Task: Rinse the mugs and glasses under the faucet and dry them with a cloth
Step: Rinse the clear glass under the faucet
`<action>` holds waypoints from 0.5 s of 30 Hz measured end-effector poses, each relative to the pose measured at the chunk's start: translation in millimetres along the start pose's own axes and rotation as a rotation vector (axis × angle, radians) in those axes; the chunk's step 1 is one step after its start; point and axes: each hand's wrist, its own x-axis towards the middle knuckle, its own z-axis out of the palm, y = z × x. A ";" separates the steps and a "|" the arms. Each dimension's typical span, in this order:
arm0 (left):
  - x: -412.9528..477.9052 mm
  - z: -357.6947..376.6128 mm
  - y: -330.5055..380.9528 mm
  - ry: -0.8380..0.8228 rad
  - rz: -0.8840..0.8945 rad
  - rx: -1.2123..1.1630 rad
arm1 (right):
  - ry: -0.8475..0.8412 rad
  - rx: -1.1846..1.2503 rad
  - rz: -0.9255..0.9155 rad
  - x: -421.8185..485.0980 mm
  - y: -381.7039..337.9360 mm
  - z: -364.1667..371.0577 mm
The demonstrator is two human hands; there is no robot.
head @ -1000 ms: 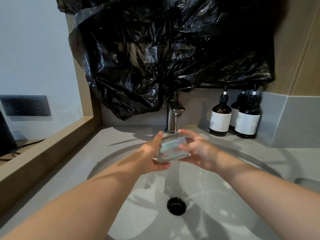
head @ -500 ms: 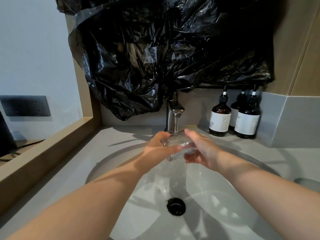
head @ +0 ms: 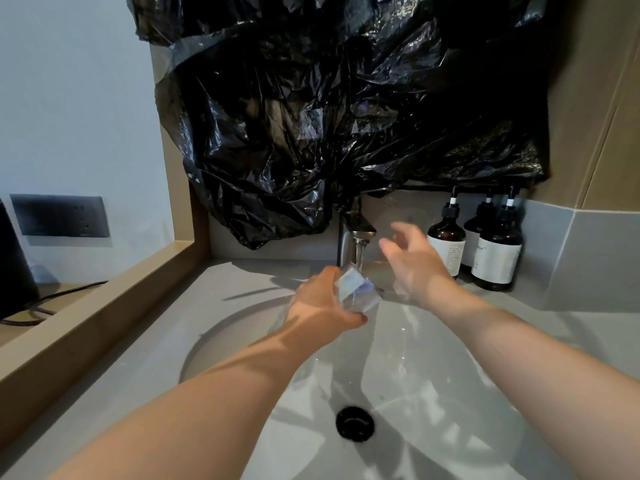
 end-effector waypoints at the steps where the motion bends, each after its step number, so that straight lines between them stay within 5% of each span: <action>1: 1.9 -0.6 1.6 0.021 0.032 0.131 | 0.061 -0.094 -0.089 3.4 -5.7 -4.5; 6: 5.8 -8.9 4.2 0.055 0.128 0.625 | 0.051 -0.444 -0.387 26.0 -36.0 -16.2; 15: -7.0 -12.8 8.0 -0.005 0.572 1.121 | -0.069 -0.779 -0.391 45.3 -34.4 -17.8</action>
